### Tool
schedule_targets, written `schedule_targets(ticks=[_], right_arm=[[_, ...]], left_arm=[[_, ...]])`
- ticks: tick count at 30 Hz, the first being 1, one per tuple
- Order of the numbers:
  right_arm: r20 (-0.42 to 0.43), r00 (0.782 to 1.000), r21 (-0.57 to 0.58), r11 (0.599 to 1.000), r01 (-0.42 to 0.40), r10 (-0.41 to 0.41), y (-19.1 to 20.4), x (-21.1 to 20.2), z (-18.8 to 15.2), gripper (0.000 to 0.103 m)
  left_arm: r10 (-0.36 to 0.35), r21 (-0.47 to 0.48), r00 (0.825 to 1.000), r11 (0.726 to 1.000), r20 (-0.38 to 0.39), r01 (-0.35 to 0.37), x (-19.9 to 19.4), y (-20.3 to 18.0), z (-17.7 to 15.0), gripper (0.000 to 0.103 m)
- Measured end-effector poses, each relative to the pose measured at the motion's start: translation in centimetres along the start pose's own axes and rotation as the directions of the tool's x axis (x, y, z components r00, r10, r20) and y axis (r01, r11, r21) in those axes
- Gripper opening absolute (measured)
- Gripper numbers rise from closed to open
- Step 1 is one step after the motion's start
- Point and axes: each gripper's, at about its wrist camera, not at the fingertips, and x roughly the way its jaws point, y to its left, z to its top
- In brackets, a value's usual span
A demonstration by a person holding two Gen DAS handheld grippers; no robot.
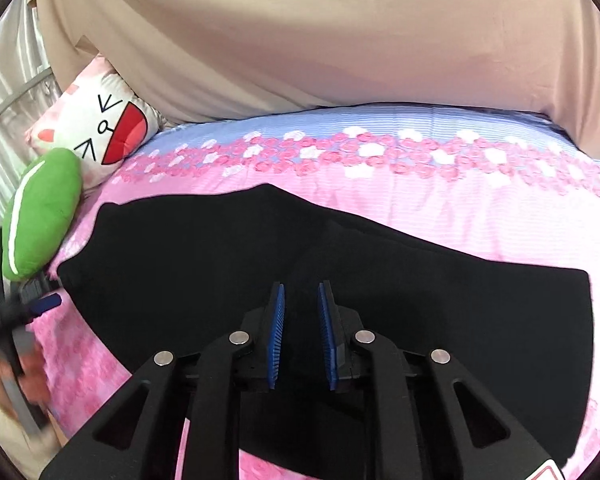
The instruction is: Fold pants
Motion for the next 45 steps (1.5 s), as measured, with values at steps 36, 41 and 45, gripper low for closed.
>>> schedule_targets(ticks=[36, 41, 45], right_arm=[[-0.031, 0.996, 0.127, 0.988, 0.091, -0.088, -9.6, -4.3, -6.2, 0.052], [-0.003, 0.982, 0.085, 0.979, 0.187, -0.187, -11.5, -7.4, -8.8, 0.058], [0.019, 0.94, 0.047, 0.94, 0.339, -0.34, -12.8, -9.3, -10.8, 0.074]], left_arm=[[-0.148, 0.467, 0.978, 0.861, -0.145, 0.2, 3.2, -23.6, -8.9, 0.016], [-0.152, 0.48, 0.982, 0.857, -0.109, 0.186, 2.3, -23.4, -8.8, 0.015], [-0.157, 0.473, 0.982, 0.86, -0.109, 0.19, 2.1, -23.3, -8.5, 0.015]])
